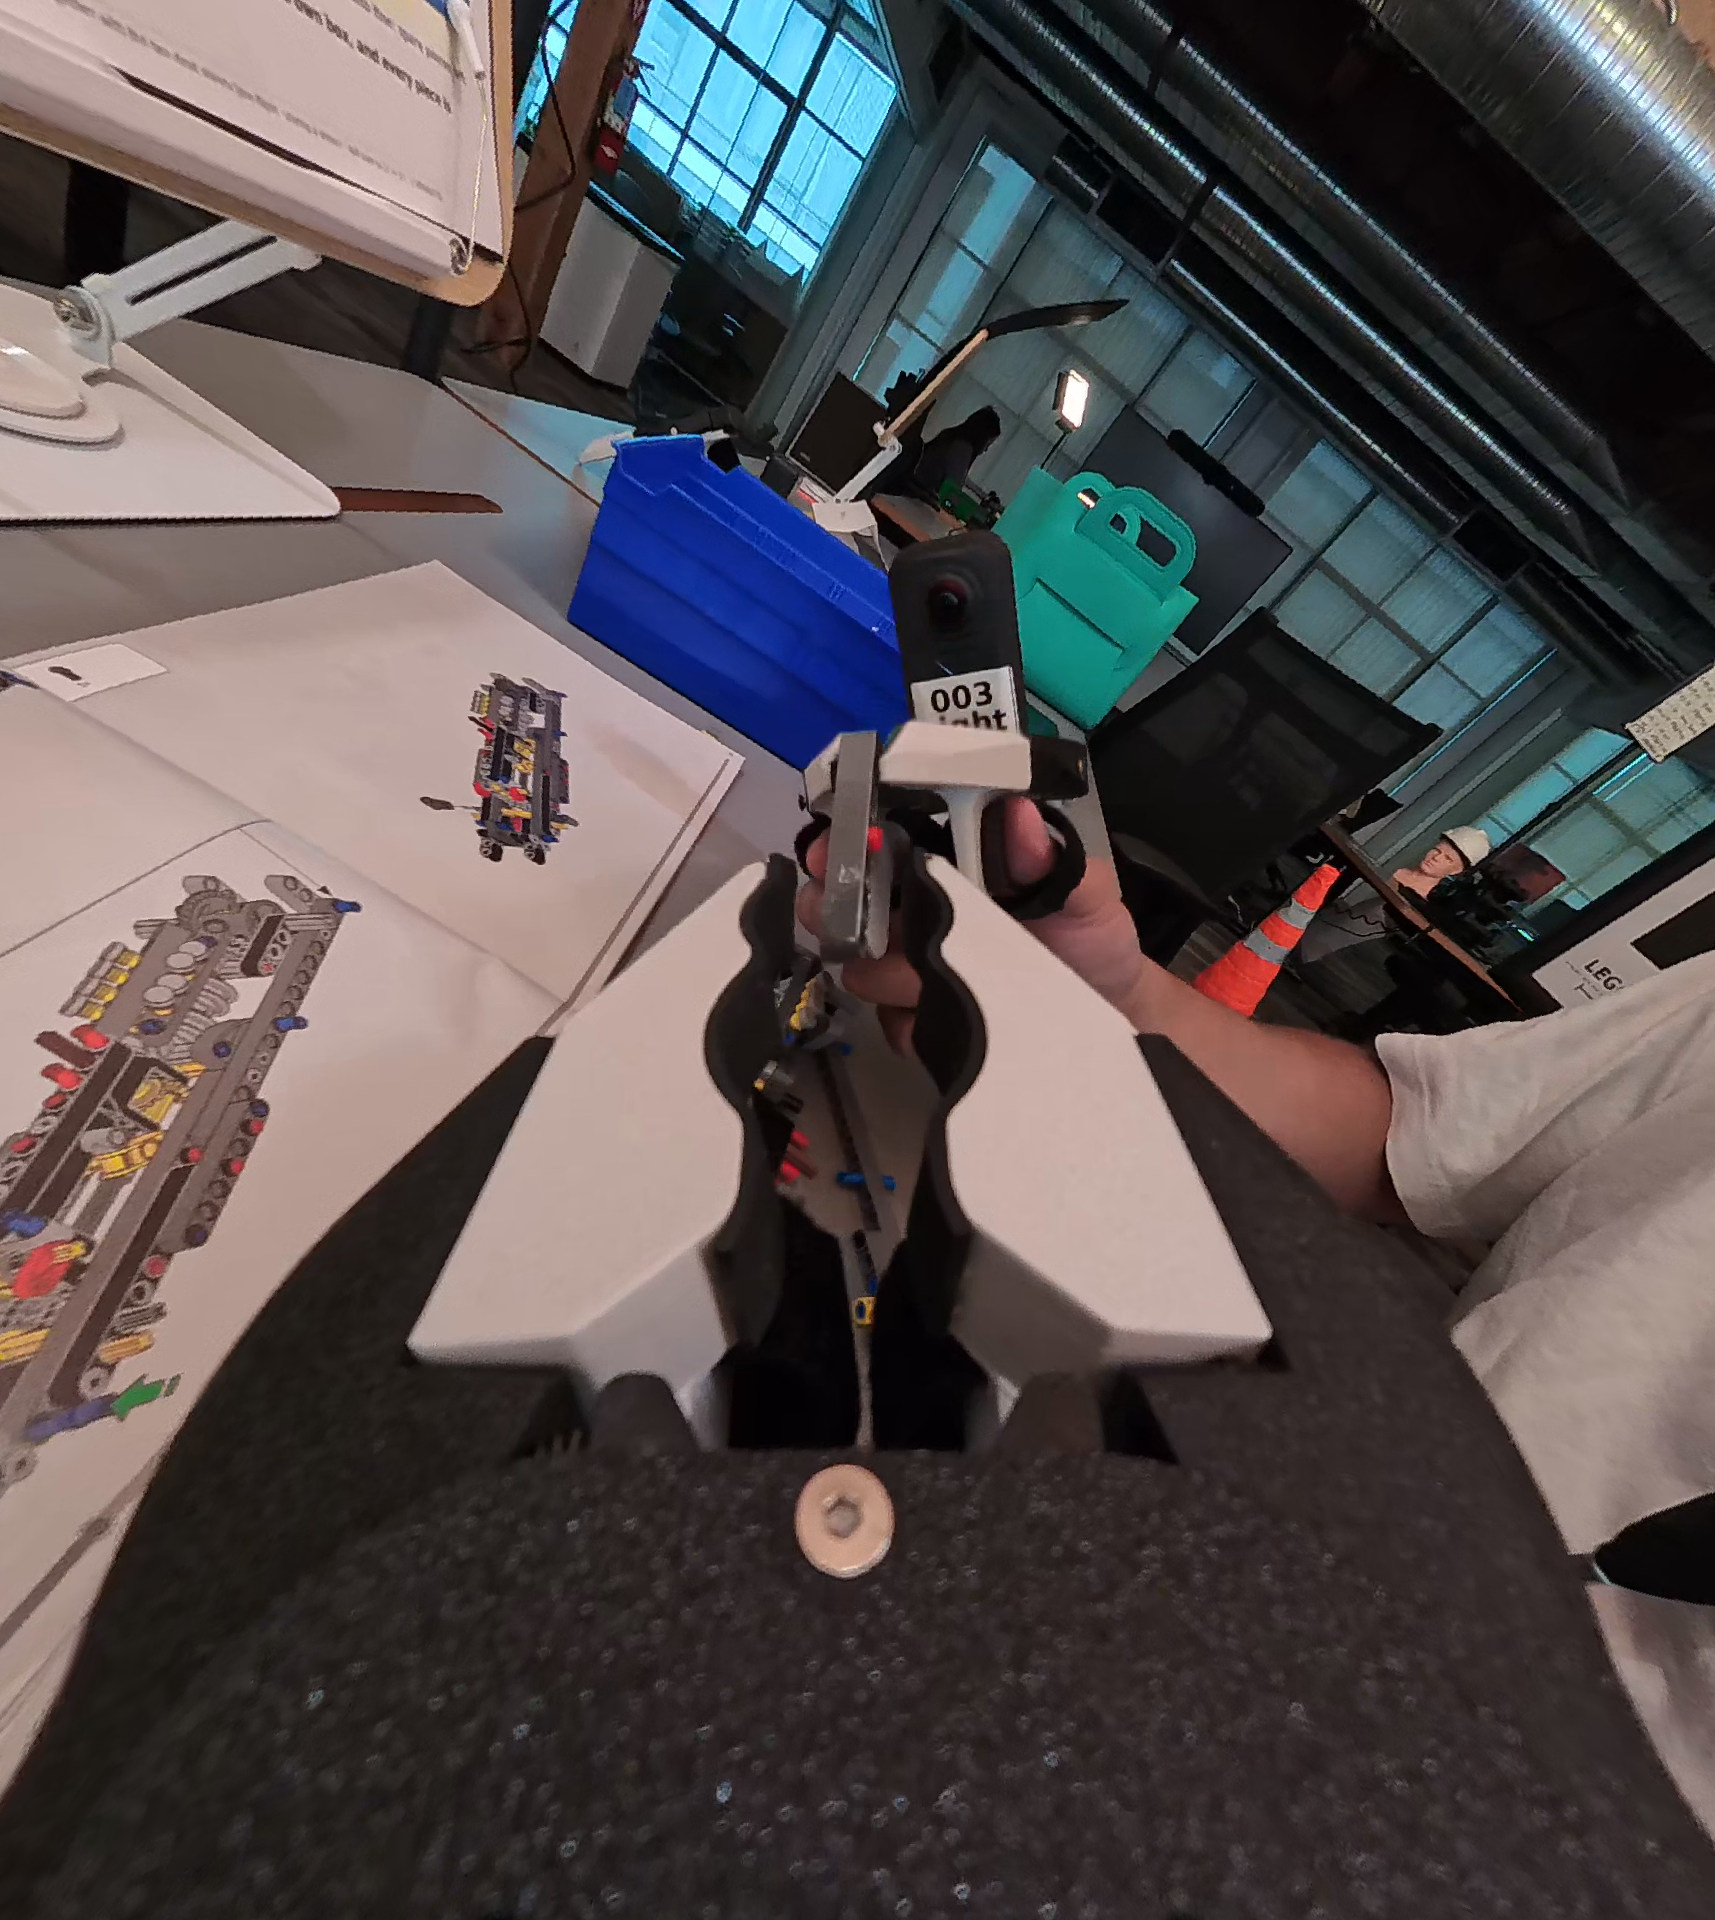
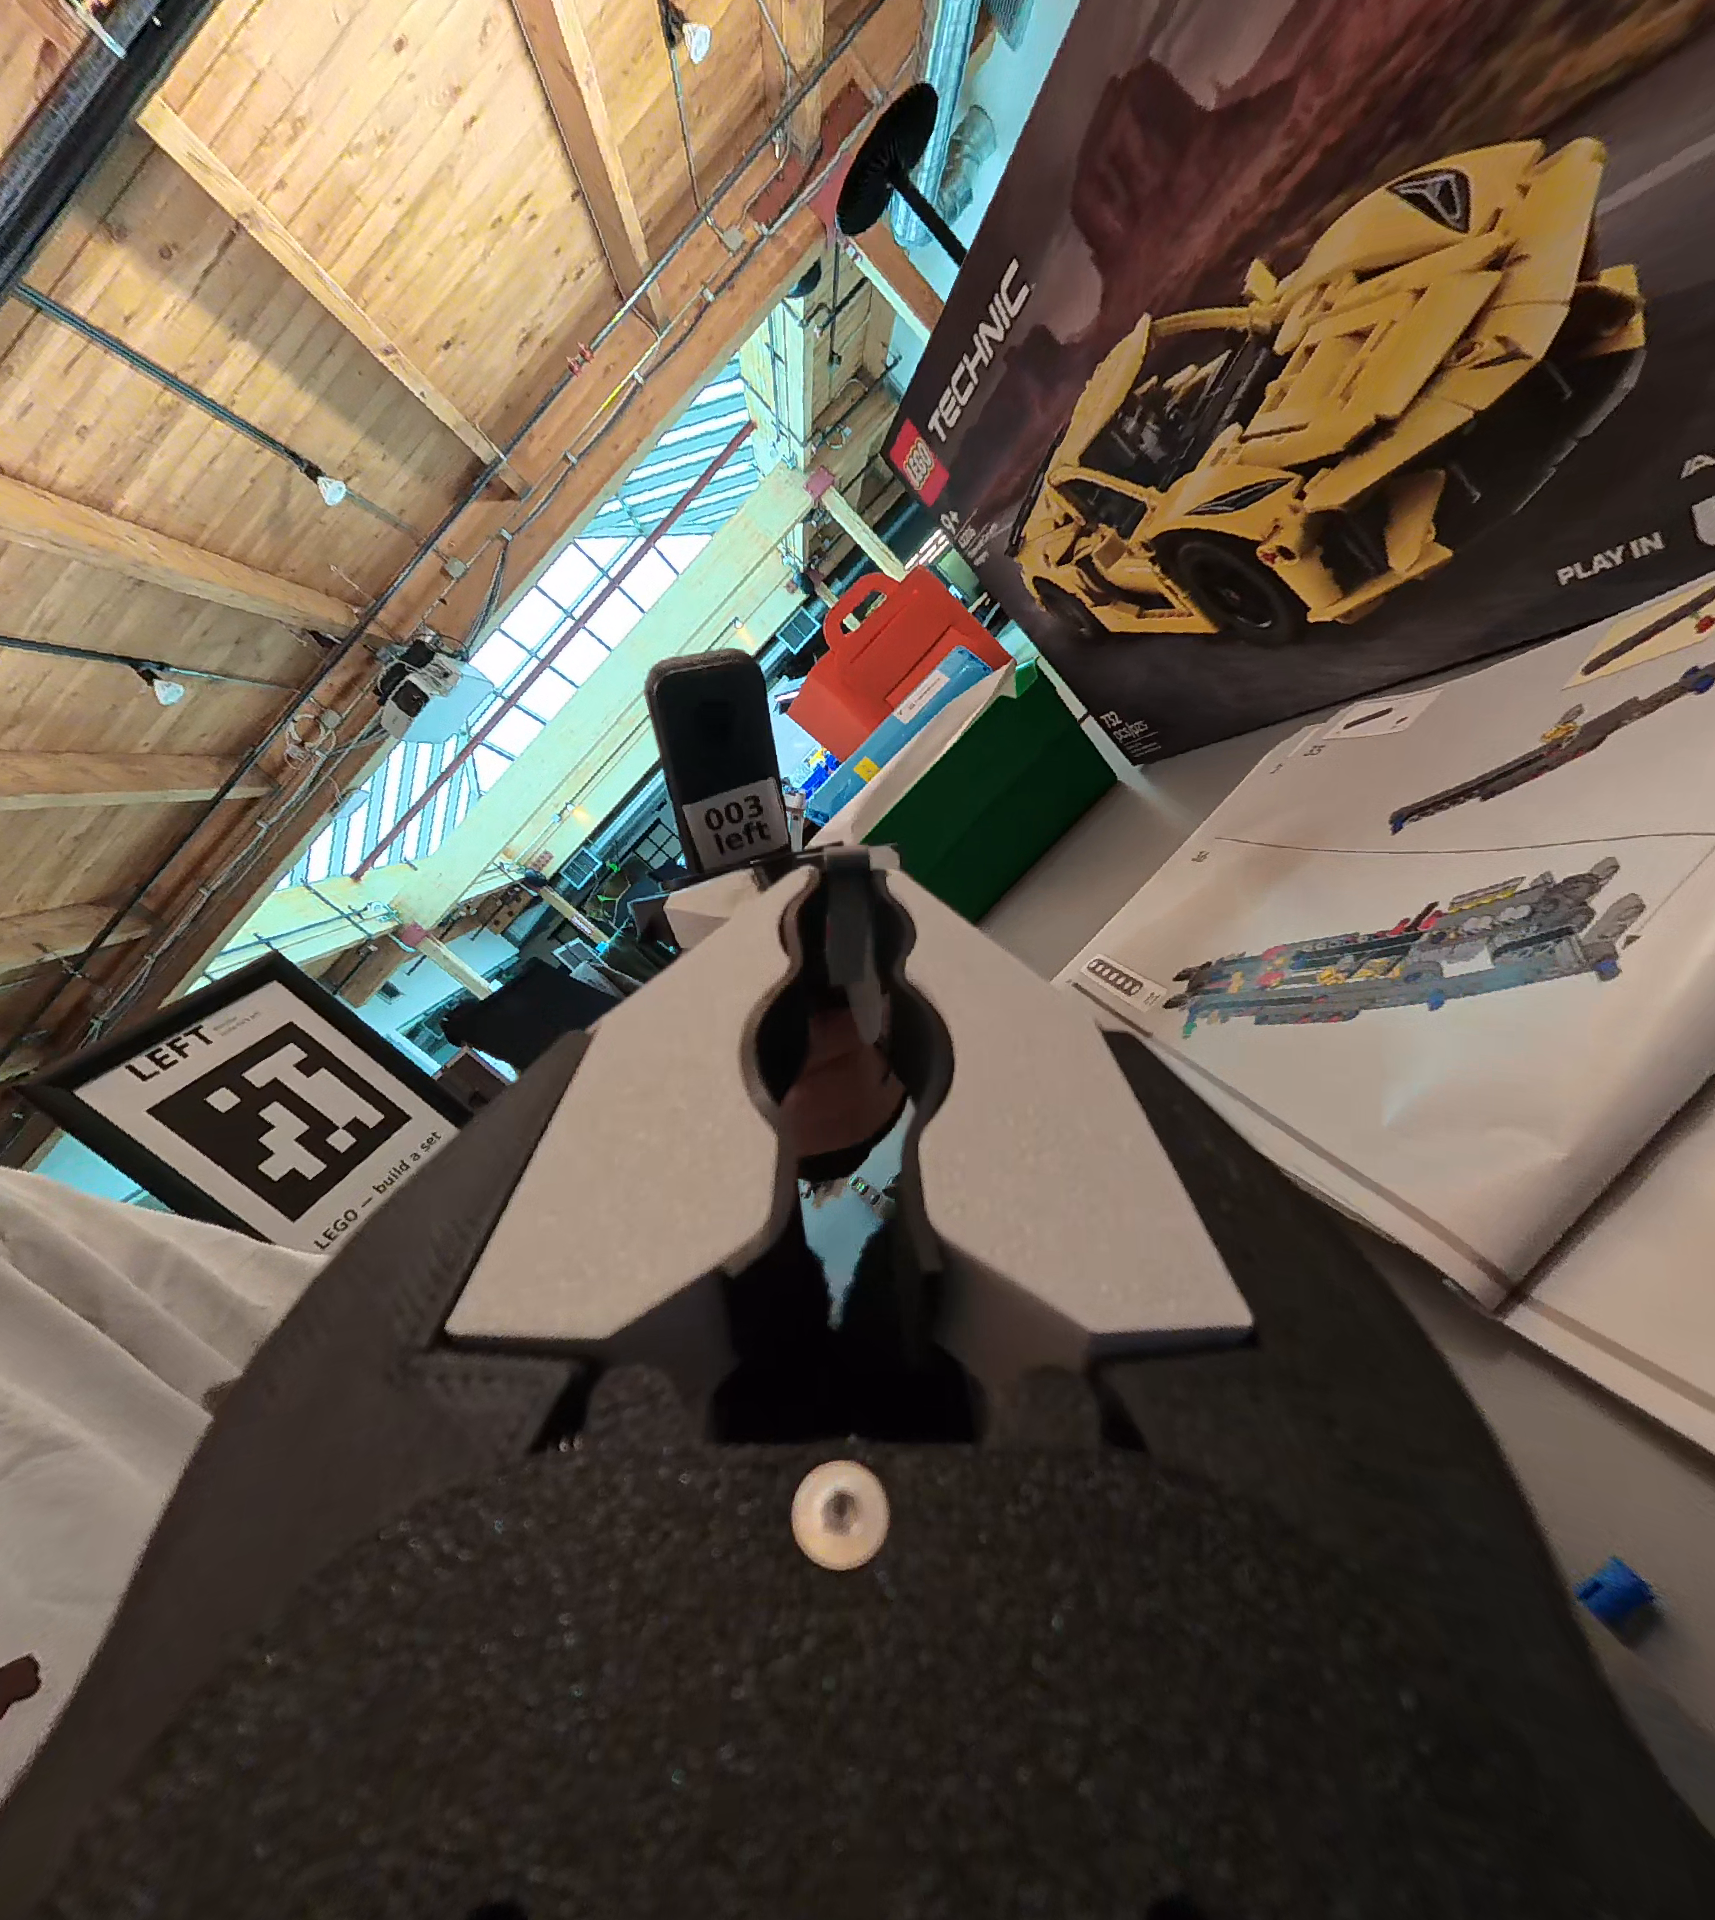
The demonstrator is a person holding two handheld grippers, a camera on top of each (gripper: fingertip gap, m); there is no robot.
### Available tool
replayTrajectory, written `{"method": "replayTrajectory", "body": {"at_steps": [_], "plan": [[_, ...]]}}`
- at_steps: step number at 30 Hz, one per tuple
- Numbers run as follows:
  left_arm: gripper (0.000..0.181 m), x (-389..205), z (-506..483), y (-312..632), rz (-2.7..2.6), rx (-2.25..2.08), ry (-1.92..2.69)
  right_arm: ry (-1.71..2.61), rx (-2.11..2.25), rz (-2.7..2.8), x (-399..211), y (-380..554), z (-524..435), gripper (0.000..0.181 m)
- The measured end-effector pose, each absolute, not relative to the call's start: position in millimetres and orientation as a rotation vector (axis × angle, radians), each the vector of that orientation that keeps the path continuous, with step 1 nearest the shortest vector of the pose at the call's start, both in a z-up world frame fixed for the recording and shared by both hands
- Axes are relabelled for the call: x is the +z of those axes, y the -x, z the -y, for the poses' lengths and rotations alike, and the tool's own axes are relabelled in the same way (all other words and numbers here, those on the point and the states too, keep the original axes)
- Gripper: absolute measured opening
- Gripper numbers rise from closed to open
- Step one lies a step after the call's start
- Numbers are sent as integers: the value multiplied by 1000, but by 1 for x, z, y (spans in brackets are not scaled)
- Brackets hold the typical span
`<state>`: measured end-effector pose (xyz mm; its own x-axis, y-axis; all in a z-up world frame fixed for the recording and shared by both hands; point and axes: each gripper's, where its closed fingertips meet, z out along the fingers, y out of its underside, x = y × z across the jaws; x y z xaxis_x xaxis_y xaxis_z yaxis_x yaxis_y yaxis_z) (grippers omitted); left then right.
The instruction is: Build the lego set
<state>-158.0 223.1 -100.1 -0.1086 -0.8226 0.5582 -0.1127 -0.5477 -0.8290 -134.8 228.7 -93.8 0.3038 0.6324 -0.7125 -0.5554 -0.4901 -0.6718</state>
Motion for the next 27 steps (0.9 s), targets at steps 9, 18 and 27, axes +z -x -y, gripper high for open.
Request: {"method": "replayTrajectory", "body": {"at_steps": [9,18,27], "plan": [[18,-115,-210,155,-1166,-1669,1675,1642,1346,217,-107,156,-222,5],[9,-127,-194,153,-1283,-1678,1702,1668,1389,274,-106,154,-214,5],[10,-128,-190,152,-1304,-1701,1697,1734,1381,341,-114,158,-208,6]]}}
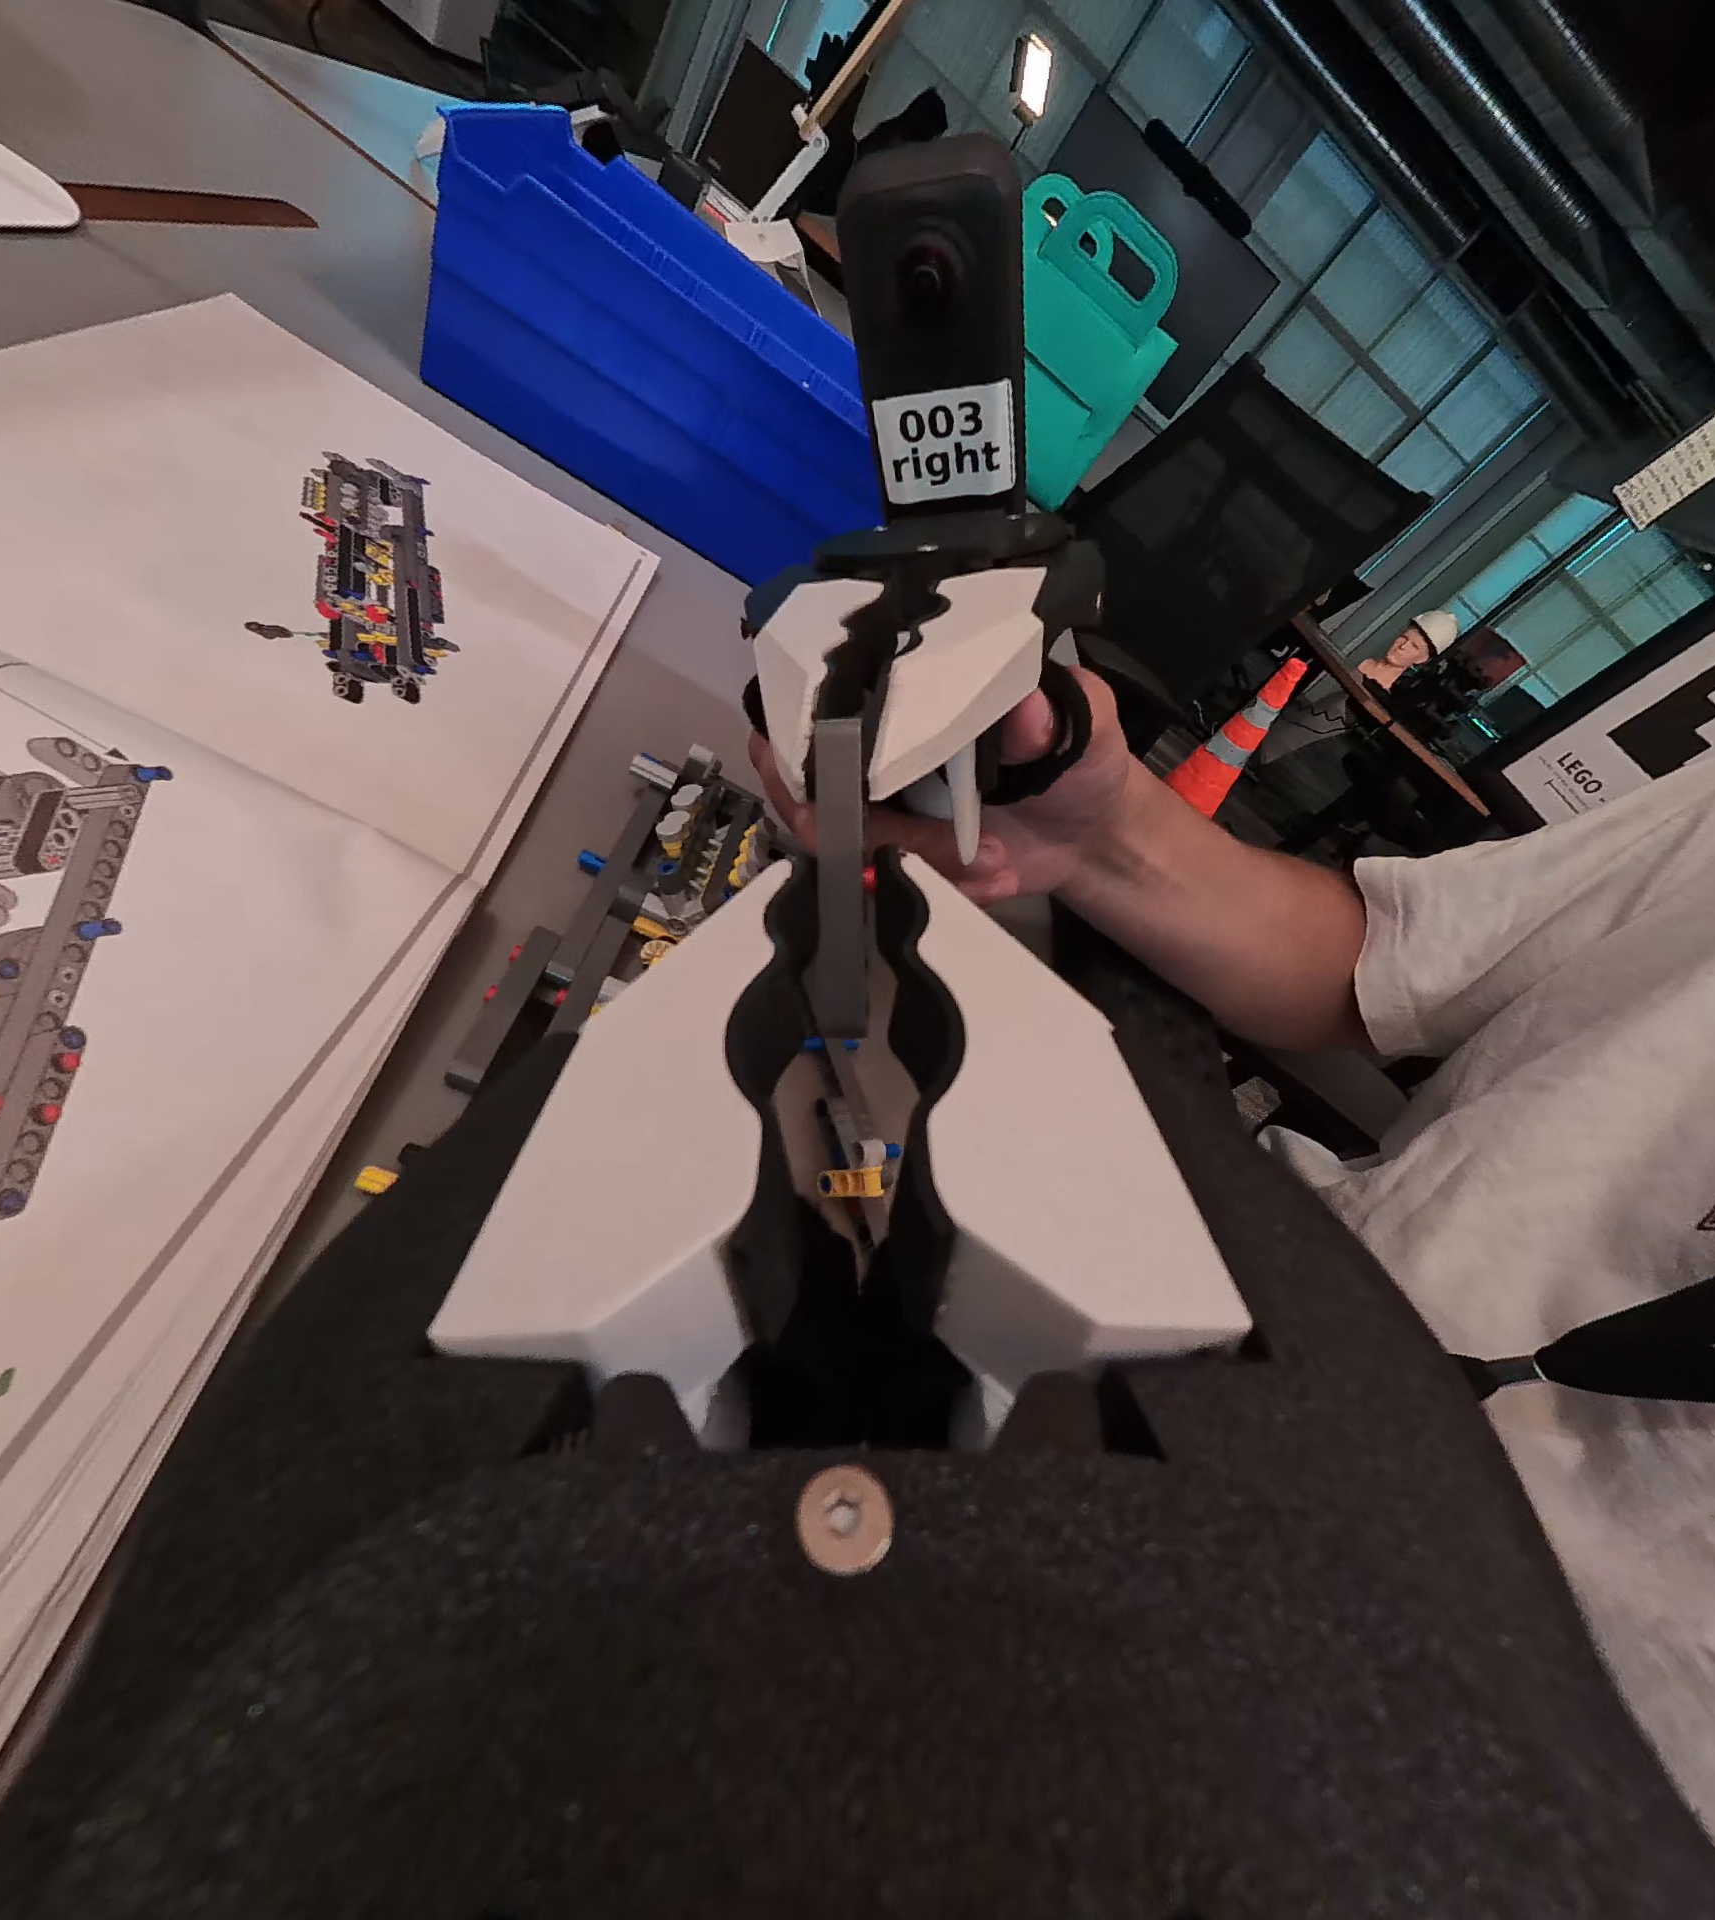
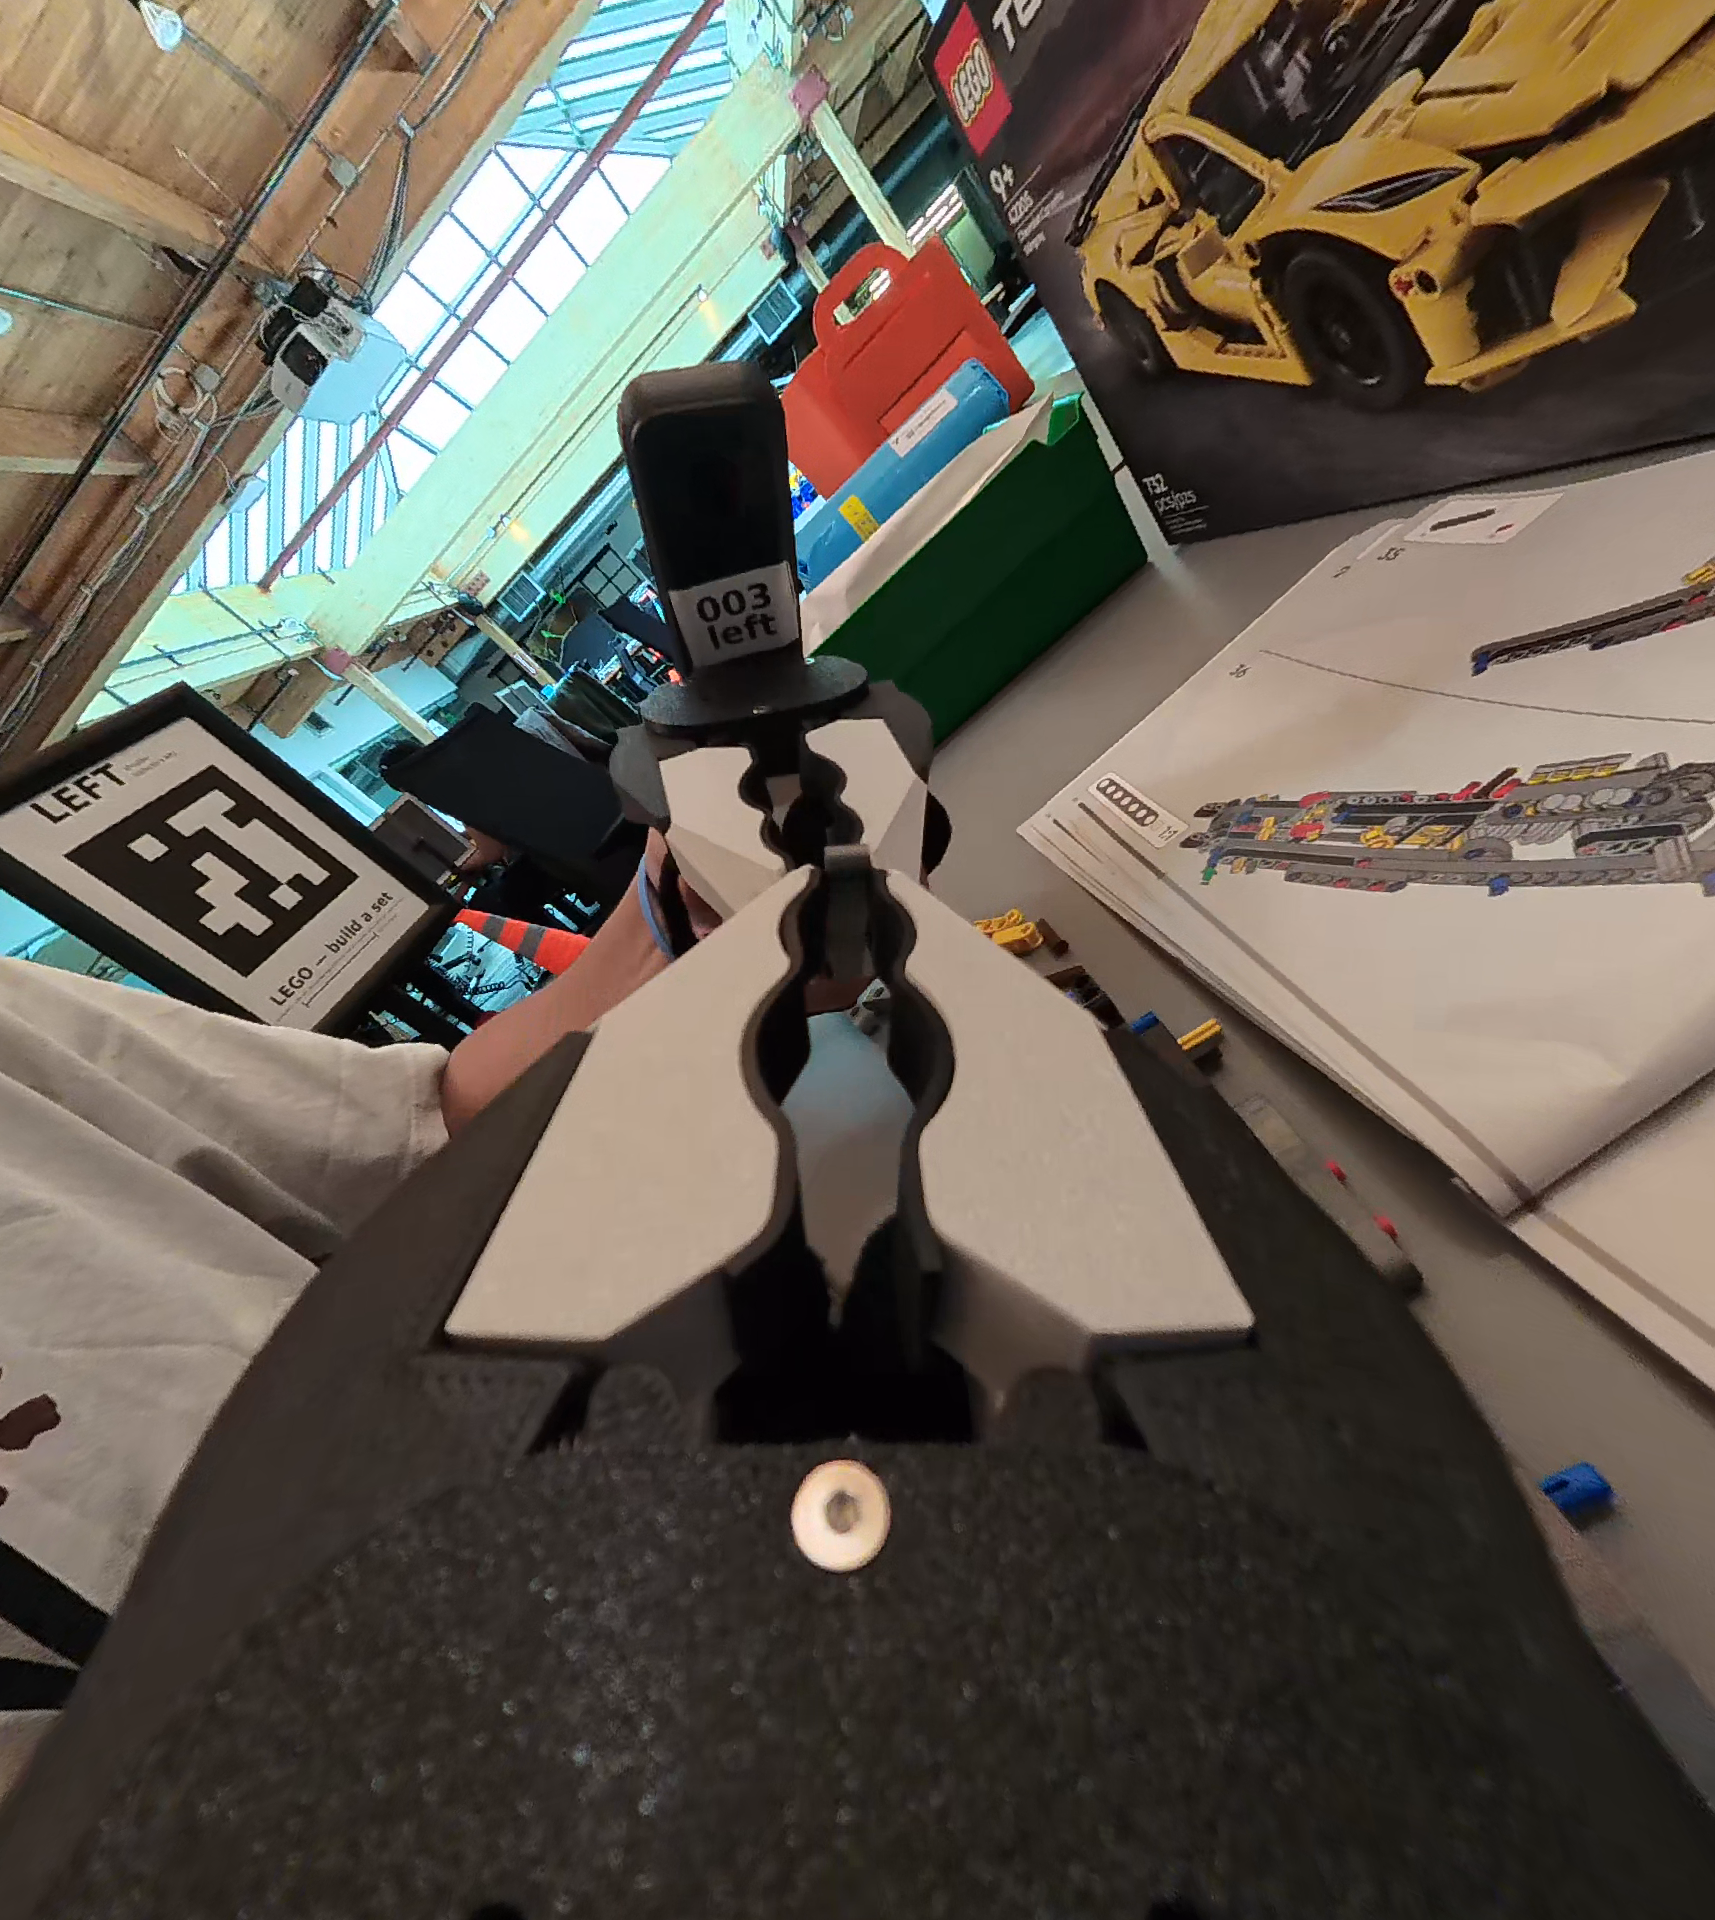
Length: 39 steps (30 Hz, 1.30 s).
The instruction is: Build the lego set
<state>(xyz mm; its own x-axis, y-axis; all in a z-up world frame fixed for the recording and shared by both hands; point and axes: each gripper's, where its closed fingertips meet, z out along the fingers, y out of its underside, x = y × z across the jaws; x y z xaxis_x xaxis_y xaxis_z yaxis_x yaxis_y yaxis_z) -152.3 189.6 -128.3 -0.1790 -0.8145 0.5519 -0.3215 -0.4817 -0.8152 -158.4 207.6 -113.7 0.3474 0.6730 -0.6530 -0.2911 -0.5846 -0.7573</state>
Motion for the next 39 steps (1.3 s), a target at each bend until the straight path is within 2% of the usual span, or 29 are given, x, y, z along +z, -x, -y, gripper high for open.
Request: {"method": "replayTrajectory", "body": {"at_steps": [4,6,14,17,20,25,31,39], "plan": [[9,-123,-190,151,-1281,-1704,1669,1694,1362,338,-107,156,-210,8],[9,-123,-192,151,-1266,-1697,1675,1673,1257,333,-102,143,-215,18],[9,-126,-198,148,-1222,-1680,1709,1635,871,352,-78,86,-202,20],[9,-132,-198,146,-1241,-1614,1737,1791,850,561,-100,85,-151,18],[8,-134,-189,142,-1290,-1576,1728,2083,661,793,-162,67,-92,20],[9,-142,-175,135,-1382,-1501,1716,2317,467,877,-219,55,-46,19],[9,-149,-165,133,-1441,-1474,1717,2391,326,959,-229,54,-52,9],[9,-157,-153,130,-1518,-1450,1718,2420,294,1047,-236,60,-59,8]]}}
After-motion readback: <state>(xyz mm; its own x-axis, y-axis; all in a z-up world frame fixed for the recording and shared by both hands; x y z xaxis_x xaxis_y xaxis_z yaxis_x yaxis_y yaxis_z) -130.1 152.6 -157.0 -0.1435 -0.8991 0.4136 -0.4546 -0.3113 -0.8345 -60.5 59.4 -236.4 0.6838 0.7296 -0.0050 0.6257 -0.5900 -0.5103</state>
